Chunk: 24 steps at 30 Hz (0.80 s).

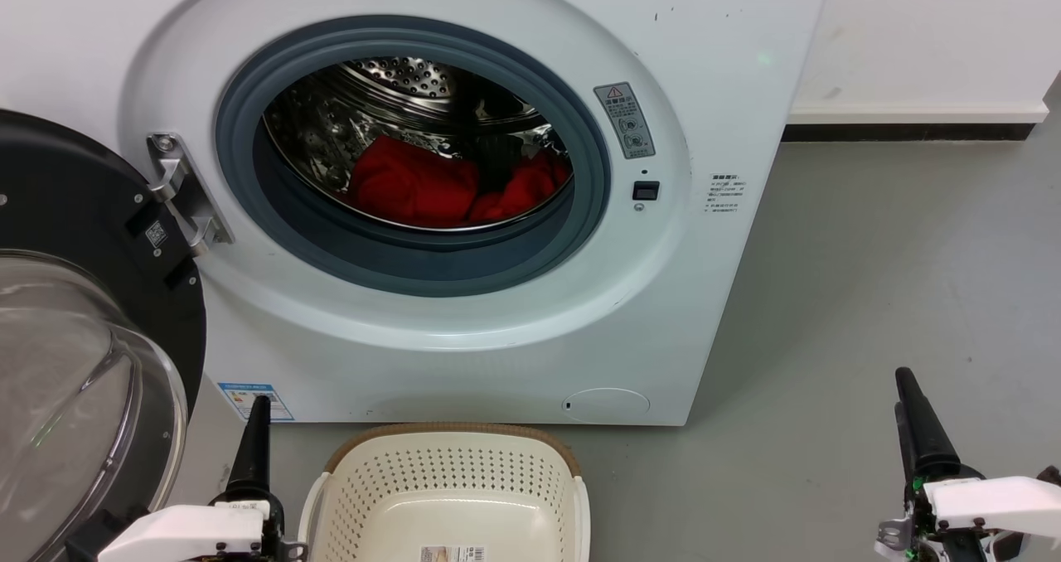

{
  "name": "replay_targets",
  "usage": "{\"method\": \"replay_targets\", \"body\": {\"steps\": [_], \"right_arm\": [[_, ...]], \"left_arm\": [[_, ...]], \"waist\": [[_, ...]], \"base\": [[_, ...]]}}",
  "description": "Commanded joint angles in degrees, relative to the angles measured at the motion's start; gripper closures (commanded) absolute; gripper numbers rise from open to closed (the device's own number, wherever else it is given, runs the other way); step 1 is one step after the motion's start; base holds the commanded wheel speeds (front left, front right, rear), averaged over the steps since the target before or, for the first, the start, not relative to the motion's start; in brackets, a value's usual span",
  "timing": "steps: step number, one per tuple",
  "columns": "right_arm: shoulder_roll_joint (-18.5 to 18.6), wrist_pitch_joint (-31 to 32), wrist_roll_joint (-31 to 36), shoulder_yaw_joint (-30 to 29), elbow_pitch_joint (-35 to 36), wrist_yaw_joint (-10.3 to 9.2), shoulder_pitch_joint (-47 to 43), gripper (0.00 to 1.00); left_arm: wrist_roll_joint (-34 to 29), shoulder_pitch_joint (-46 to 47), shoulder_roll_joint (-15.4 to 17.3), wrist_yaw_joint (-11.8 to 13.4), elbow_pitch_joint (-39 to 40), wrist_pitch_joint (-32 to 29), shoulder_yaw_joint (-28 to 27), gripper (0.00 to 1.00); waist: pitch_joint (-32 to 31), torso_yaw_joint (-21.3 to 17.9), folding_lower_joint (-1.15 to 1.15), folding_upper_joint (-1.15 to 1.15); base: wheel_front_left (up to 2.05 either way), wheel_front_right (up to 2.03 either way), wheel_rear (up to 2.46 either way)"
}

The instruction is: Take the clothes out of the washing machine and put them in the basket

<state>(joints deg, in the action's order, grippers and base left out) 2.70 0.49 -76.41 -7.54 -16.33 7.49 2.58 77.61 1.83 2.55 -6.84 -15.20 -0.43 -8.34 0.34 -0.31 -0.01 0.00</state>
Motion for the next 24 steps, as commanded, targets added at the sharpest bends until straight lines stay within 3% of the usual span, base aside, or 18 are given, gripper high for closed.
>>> {"method": "replay_targets", "body": {"steps": [1, 6, 16, 24], "right_arm": [[0.23, -0.62, 3.15, -0.19, 1.60, 0.00, 0.84, 0.00], [0.24, -1.77, 12.29, -0.43, 3.61, 0.00, 0.70, 0.00], [0.25, -3.87, 29.89, 1.10, 9.75, 0.00, 0.19, 0.00], [0.25, -5.42, 40.65, 2.21, 13.25, 0.00, -0.60, 0.00]], "left_arm": [[-2.72, 0.64, 0.15, 0.60, 0.91, 0.67, -0.64, 0.00], [-8.18, 0.59, 0.17, 2.13, 2.76, 1.82, -1.23, 0.00], [-21.61, -0.80, 0.20, 7.92, 8.77, 3.90, 0.85, 0.00], [-29.06, -1.75, 0.23, 8.39, 11.26, 5.45, 3.21, 0.00]], "waist": [[0.01, -0.05, 0.01, 0.00], [0.08, -0.20, 0.01, 0.00], [0.32, -0.43, 0.01, 0.00], [0.40, -0.20, 0.01, 0.00]], "base": [[0.00, 0.00, 0.00], [0.00, 0.00, 0.00], [0.00, 0.00, 0.00], [0.00, 0.00, 0.00]]}}
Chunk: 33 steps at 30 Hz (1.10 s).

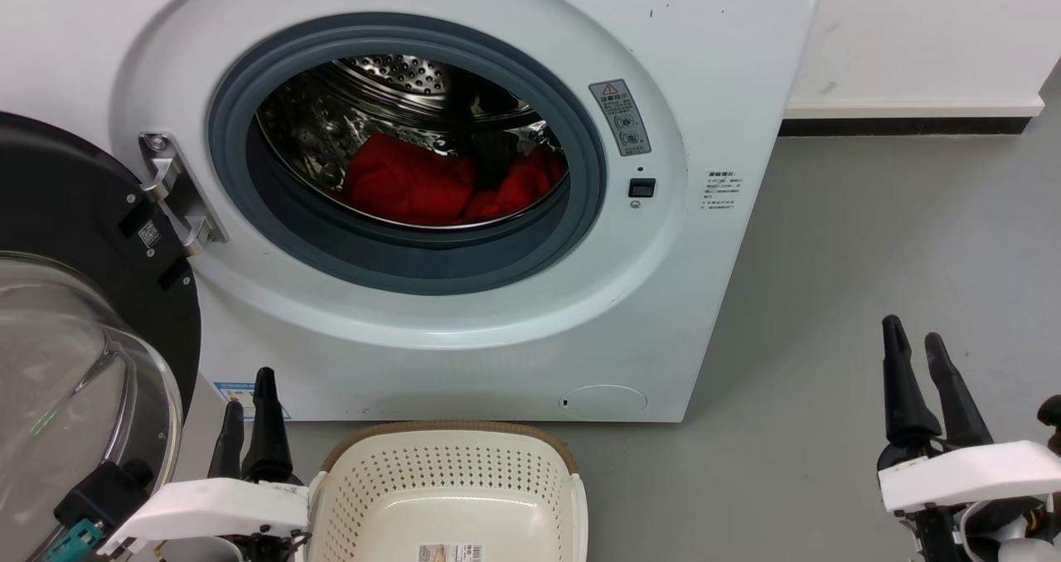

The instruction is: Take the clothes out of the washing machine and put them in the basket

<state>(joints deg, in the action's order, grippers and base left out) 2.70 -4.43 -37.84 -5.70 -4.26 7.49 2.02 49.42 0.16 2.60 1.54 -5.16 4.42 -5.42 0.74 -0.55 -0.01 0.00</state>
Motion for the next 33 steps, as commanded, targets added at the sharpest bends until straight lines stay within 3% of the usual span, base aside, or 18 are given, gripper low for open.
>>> {"method": "replay_targets", "body": {"steps": [1, 4, 17, 21, 33], "right_arm": [[0.25, -0.71, 3.08, 0.74, 1.24, 0.00, -0.17, 0.00], [0.26, -1.27, 4.95, 1.25, 1.92, 0.00, -0.04, 0.00], [0.26, -3.43, 15.47, 2.14, 4.28, 0.00, -0.62, 0.00], [0.27, -4.03, 18.75, 2.72, 3.79, 0.00, -0.98, 0.00], [0.26, -5.78, 27.44, 3.46, 4.59, 0.00, -1.10, 0.00]], "left_arm": [[-0.95, -0.20, 0.19, -0.40, 1.59, 0.76, 0.44, 0.00], [-3.56, -0.60, 0.20, -1.10, 2.61, 1.30, 0.51, 0.00], [-19.01, -1.37, 0.68, 0.33, 6.12, 3.51, 3.77, 0.00], [-23.51, -1.57, 2.26, 2.55, 6.97, 4.09, 6.99, 0.00], [-29.14, -1.53, 4.98, 8.46, 8.32, 5.82, 12.95, 0.00]], "waist": [[-0.01, 0.06, 0.01, 0.00], [0.00, 0.09, 0.01, 0.00], [0.33, 0.19, 0.01, 0.00], [0.37, 0.18, 0.01, 0.00], [0.67, 0.24, 0.01, 0.00]], "base": [[0.00, 0.00, 0.00], [0.00, 0.00, 0.00], [0.00, 0.00, 0.00], [0.00, 0.00, 0.00], [0.00, 0.00, 0.00]]}}
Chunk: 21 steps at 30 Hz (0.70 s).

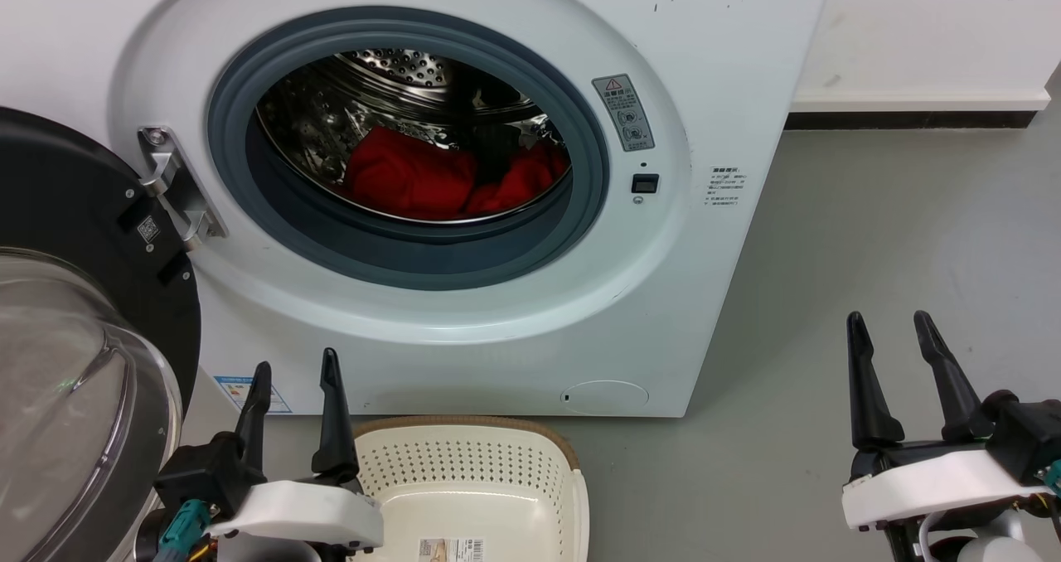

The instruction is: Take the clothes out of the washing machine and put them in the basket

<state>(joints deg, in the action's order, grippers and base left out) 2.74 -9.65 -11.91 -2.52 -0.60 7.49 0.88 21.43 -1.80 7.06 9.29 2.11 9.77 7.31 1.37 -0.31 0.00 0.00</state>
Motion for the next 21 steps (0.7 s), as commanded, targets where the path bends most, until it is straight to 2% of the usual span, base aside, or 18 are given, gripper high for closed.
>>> {"method": "replay_targets", "body": {"steps": [1, 5, 8, 12, 17, 21], "right_arm": [[0.22, -0.68, 2.18, 0.37, 1.10, 0.00, 0.05, 0.00], [0.22, -1.09, 3.90, 0.63, 1.49, 0.00, -0.03, 0.00], [0.22, -1.52, 4.73, 0.96, 1.22, 0.00, -0.40, 0.00], [0.21, -2.03, 6.08, 1.27, 1.44, 0.00, -0.38, 0.00], [0.22, -2.63, 8.94, 1.59, 1.10, -0.01, -0.74, 0.00], [0.22, -3.08, 11.14, 1.66, -0.05, -0.01, -1.04, 0.00]], "left_arm": [[-1.58, 0.41, 0.61, 1.06, 1.26, 0.62, 0.44, 0.00], [-1.71, -0.13, 0.27, 1.19, 0.80, 1.02, 0.49, 0.00], [1.80, -0.88, -1.80, -1.10, -0.90, 1.38, -2.95, 0.00], [-1.55, -0.47, -2.80, -4.63, -2.86, 1.89, -6.06, 0.00], [-8.78, -0.23, -2.85, -3.87, -3.46, 2.52, -5.82, 0.00], [-12.01, -0.73, -2.46, -2.70, -3.83, 2.97, -4.19, 0.00]], "waist": [[0.09, -0.02, 0.00, 0.00], [0.18, -0.04, 0.00, 0.00], [0.24, 0.02, 0.00, 0.00], [0.35, -0.04, 0.00, 0.00], [0.44, -0.04, 0.00, 0.00], [0.40, -0.07, 0.00, 0.00]], "base": [[0.00, 0.00, 0.00], [0.00, 0.00, 0.00], [0.00, 0.00, 0.00], [0.00, 0.00, 0.00], [0.00, 0.00, 0.00], [0.00, 0.00, 0.00]]}}
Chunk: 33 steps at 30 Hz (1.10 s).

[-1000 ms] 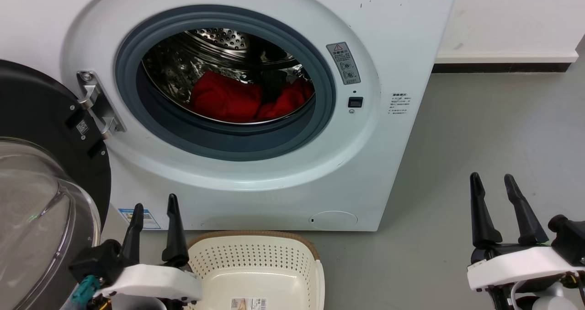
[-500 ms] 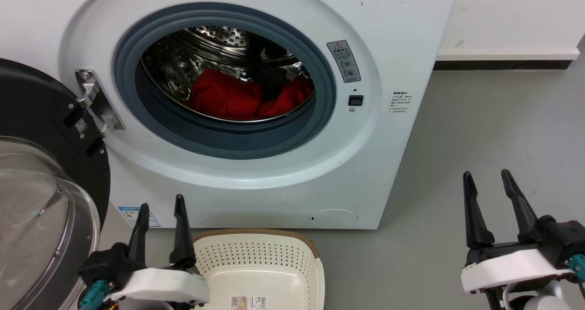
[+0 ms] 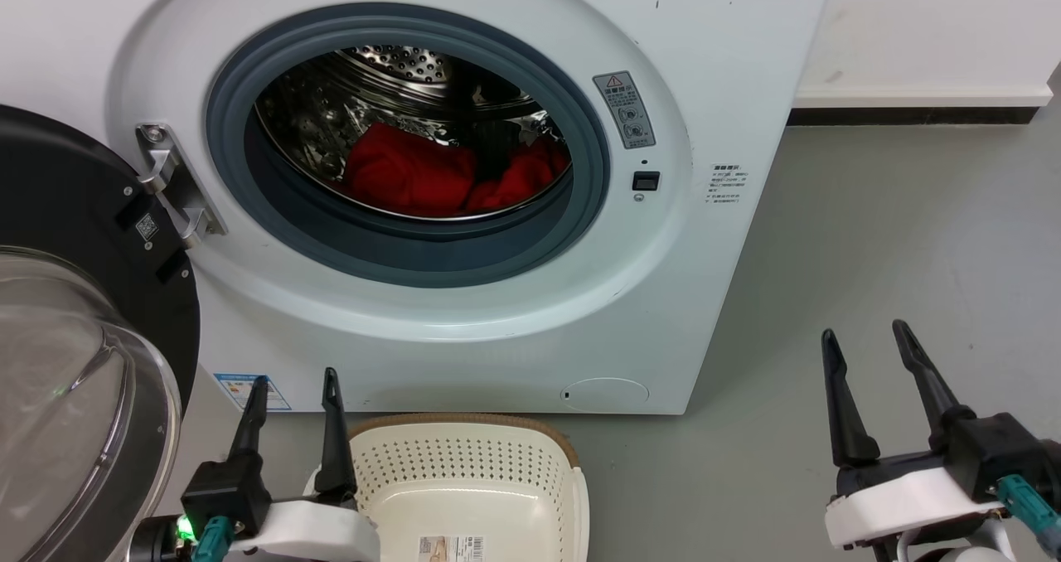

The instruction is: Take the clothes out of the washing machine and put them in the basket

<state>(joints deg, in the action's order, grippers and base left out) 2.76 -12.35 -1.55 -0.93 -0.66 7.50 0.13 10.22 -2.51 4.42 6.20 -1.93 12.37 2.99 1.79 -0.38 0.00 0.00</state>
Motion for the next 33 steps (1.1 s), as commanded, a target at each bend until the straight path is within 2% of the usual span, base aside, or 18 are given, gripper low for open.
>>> {"method": "replay_targets", "body": {"steps": [1, 9, 13, 21, 25, 28, 33], "right_arm": [[0.20, -0.52, 1.31, -0.03, -0.30, -0.02, -0.28, 0.00], [0.17, -1.42, 5.65, -0.30, -5.09, -0.02, -0.57, 0.00], [0.17, -1.84, 7.44, -0.29, -6.67, -0.02, 0.07, 0.00], [0.16, -2.60, 10.44, 0.03, -6.29, -0.03, 0.38, 0.00], [0.16, -2.97, 10.12, 0.04, -6.01, -0.03, 0.19, 0.00], [0.16, -2.87, 6.43, -0.55, -7.25, -0.03, 0.19, 0.00], [0.14, -2.87, 5.46, -0.52, -7.93, -0.03, 0.86, 0.00]], "left_arm": [[-1.31, -0.16, 0.27, 0.53, 0.15, 0.55, 0.43, 0.00], [-4.71, -0.73, 1.58, 1.97, -0.50, 1.39, 3.12, 0.00], [-4.61, -0.87, 1.38, 0.07, -1.85, 1.81, 3.48, 0.00], [-7.88, -1.36, 1.21, -0.57, -3.04, 2.60, 3.40, 0.00], [-8.98, -1.12, 1.04, -1.43, -2.82, 2.98, 2.88, 0.00], [-9.17, -0.71, 0.80, -1.66, -2.09, 2.86, 2.61, 0.00], [-9.51, -0.82, 0.56, -2.01, -1.53, 2.86, 2.08, 0.00]], "waist": [[-0.02, 0.00, 0.00, 0.00], [0.08, 0.14, 0.00, 0.00], [0.04, 0.16, 0.00, 0.00], [0.08, 0.12, 0.00, 0.00], [0.26, 0.06, 0.00, 0.00], [0.42, 0.02, 0.00, 0.00], [0.65, -0.14, 0.00, 0.00]], "base": [[0.00, 0.00, 0.00], [0.00, 0.00, 0.00], [0.00, 0.00, 0.00], [0.00, 0.00, 0.00], [0.00, 0.00, 0.00], [0.00, 0.00, 0.00], [0.00, 0.00, 0.00]]}}
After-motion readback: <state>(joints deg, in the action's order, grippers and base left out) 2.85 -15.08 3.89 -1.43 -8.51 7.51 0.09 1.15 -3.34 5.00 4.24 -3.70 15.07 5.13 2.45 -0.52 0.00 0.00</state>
